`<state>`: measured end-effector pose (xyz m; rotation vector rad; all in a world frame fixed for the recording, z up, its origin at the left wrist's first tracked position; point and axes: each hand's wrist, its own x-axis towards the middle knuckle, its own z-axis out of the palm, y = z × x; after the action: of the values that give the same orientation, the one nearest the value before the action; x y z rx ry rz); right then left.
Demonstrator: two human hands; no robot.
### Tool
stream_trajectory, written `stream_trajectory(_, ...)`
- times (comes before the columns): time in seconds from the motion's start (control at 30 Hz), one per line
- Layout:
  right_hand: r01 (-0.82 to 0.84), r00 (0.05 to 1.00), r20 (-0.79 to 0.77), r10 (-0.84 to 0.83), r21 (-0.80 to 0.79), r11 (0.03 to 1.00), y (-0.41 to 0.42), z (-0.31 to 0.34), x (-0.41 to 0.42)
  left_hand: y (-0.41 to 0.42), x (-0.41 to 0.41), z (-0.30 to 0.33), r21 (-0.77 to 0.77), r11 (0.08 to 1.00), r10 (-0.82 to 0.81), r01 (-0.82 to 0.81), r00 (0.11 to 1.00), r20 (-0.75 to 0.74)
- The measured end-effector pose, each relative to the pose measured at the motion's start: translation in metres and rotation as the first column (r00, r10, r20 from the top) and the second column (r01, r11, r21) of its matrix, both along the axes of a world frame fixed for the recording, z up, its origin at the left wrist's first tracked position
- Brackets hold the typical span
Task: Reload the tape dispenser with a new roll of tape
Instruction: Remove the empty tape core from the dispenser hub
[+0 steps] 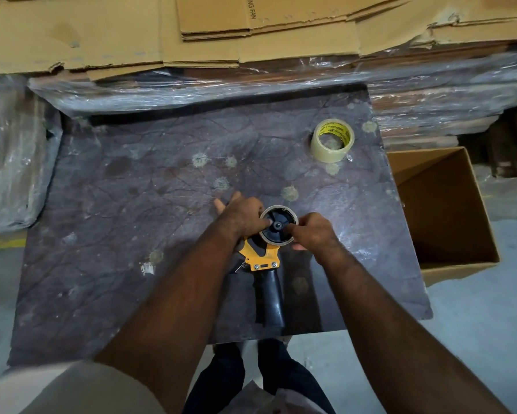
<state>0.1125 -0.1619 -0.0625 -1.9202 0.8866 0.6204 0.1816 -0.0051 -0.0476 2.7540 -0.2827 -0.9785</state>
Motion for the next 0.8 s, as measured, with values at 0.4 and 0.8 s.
stream_trajectory(0.4, -0.015, 1.000, 0.019, 0.019, -0.203, 0.979, 0.022, 0.025, 0.002, 0.003, -0.005, 0.012, 0.000, 0.998, 0.060, -0.061, 0.974, 0.219)
stream_trajectory(0.8, 0.102, 0.995, 0.015, -0.102, -0.027, 0.994, 0.025, 0.058, -0.002, 0.007, -0.004, 0.031, -0.063, 0.994, 0.096, -0.085, 0.975, 0.199)
